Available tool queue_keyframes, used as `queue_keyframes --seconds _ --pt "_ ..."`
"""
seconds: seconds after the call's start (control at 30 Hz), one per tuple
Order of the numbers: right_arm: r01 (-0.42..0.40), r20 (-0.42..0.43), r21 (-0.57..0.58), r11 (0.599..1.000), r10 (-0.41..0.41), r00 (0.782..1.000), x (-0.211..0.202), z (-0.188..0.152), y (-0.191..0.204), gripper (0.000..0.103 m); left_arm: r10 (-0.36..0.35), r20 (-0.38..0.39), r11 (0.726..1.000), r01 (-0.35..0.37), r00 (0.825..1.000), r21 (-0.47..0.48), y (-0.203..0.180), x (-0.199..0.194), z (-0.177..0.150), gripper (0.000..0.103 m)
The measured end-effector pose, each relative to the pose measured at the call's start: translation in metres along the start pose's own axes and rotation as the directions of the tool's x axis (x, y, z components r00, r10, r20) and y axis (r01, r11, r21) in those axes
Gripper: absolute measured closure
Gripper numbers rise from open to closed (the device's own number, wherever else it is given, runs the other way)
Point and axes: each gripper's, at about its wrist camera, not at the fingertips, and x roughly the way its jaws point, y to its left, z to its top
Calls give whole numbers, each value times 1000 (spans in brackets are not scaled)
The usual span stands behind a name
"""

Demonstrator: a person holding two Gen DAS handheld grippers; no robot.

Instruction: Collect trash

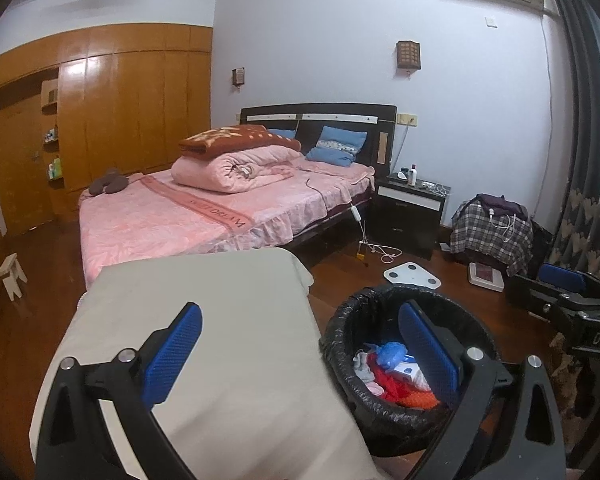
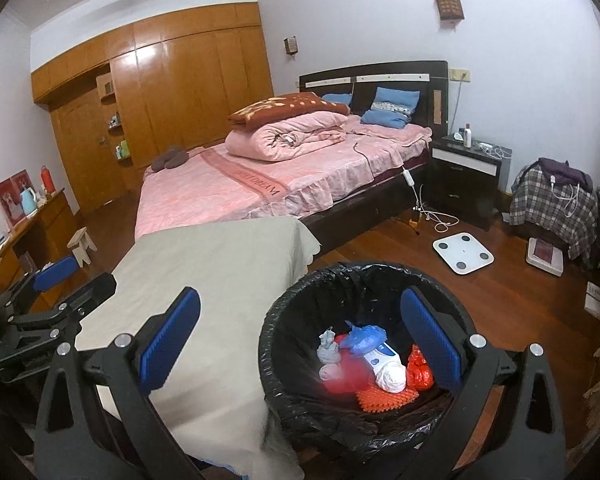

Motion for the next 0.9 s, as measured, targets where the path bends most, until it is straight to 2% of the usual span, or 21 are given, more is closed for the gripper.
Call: queue_keyframes --seconds 0.9 --pt "-13 7 -17 1000 13 1000 -3 5 15 5 10 19 1000 -10 1000 13 2 -19 6 6"
